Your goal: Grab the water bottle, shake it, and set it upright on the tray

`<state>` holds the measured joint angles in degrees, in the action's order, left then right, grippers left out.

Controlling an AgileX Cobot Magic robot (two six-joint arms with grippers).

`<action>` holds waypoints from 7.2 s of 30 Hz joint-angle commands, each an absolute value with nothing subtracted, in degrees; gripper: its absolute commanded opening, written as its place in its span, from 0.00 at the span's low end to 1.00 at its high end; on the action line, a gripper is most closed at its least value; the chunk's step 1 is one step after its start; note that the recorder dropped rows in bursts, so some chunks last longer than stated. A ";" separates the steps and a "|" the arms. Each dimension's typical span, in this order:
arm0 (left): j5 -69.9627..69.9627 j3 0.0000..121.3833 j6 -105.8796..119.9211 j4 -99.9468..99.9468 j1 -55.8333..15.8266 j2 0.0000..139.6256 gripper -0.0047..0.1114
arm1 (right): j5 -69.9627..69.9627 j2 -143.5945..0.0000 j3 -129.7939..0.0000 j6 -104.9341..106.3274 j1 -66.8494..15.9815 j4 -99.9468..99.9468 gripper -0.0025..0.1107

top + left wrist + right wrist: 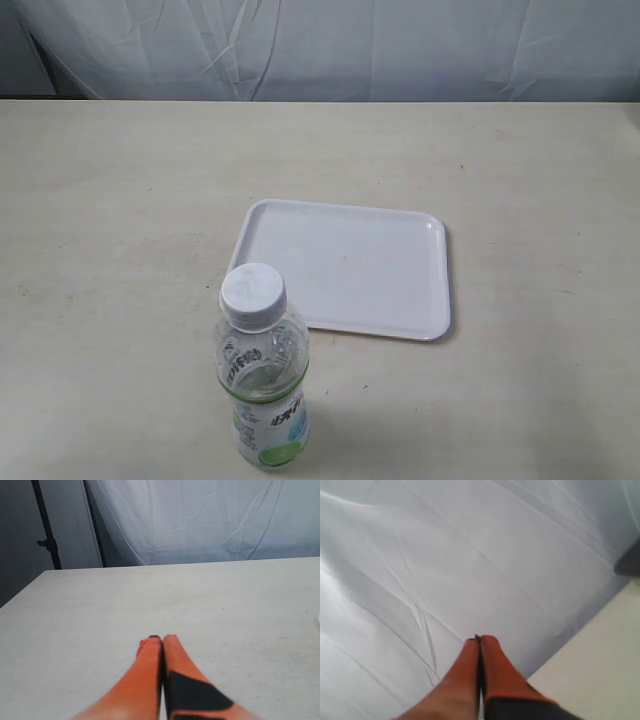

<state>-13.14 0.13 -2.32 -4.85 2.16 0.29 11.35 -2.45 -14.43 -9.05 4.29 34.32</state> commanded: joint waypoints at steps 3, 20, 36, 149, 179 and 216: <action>-12.87 0.00 -2.54 -5.06 2.17 0.00 0.04 | 22.96 -18.17 -29.48 30.62 4.53 51.16 0.02; -12.87 0.00 -2.54 -5.06 2.17 0.00 0.04 | 56.78 -67.15 -36.45 111.44 -21.49 85.27 0.69; -12.87 0.00 -2.54 -5.06 2.17 0.00 0.04 | 43.20 -72.49 -36.35 113.33 -41.98 87.56 0.69; -12.87 0.00 -2.54 -5.06 2.17 0.00 0.04 | -3.48 -63.49 -51.18 101.81 -48.70 99.95 0.01; -12.87 0.00 -2.54 -5.06 2.17 0.00 0.04 | 18.21 -77.15 -46.00 97.41 -48.70 99.95 0.01; -12.87 0.00 -2.54 -5.06 2.17 0.00 0.04 | -7.68 -79.56 -48.67 97.43 -48.70 91.53 0.01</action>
